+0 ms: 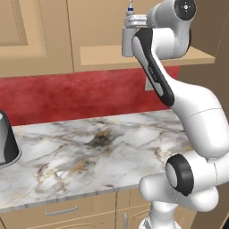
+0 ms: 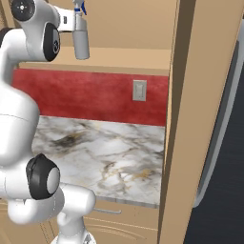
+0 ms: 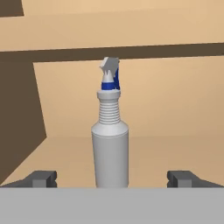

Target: Move the cutting board and knife to the sink. Then move spray from the cabinet to the counter.

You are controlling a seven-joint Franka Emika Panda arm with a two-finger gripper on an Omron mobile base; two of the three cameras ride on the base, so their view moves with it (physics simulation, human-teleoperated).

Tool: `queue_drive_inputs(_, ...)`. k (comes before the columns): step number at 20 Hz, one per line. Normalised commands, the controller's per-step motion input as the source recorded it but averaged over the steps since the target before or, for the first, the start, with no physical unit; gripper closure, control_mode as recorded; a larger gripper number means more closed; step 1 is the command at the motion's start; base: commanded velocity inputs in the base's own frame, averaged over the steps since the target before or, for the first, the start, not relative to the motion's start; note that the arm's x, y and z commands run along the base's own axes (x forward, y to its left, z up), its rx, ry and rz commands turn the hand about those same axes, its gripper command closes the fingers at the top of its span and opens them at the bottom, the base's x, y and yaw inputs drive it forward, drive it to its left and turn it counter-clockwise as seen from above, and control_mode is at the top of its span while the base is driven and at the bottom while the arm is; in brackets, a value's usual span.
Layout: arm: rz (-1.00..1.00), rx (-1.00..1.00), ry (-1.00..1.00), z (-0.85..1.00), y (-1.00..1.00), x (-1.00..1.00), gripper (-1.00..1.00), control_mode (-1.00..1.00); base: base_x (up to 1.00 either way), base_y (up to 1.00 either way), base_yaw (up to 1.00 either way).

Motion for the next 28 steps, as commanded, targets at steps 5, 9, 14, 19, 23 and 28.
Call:
queue_drive_inputs(5, 0.00, 0.00, 0.00, 0.00, 0.00, 0.19, -1.00, -1.00, 0.00, 0.00, 0.00)
queue_drive_inputs(9, 0.00, 0.00, 0.00, 0.00, 0.00, 0.33, -1.00, -1.00, 0.00, 0.00, 0.00)
queue_drive_inputs(14, 0.00, 0.00, 0.00, 0.00, 0.01, 0.32, -1.00, -1.00, 0.00, 0.00, 0.00)
queue_drive_inputs(19, 0.00, 0.00, 0.02, 0.00, 0.03, 0.35, -1.00, -1.00, 0.00, 0.00, 0.00)
queue_drive_inputs(23, 0.00, 0.00, 0.00, 0.00, 0.00, 0.35, -1.00, -1.00, 0.00, 0.00, 0.00)
queue_drive_inputs(28, 0.00, 0.00, 0.00, 0.00, 0.00, 0.37, -1.00, -1.00, 0.00, 0.00, 0.00)
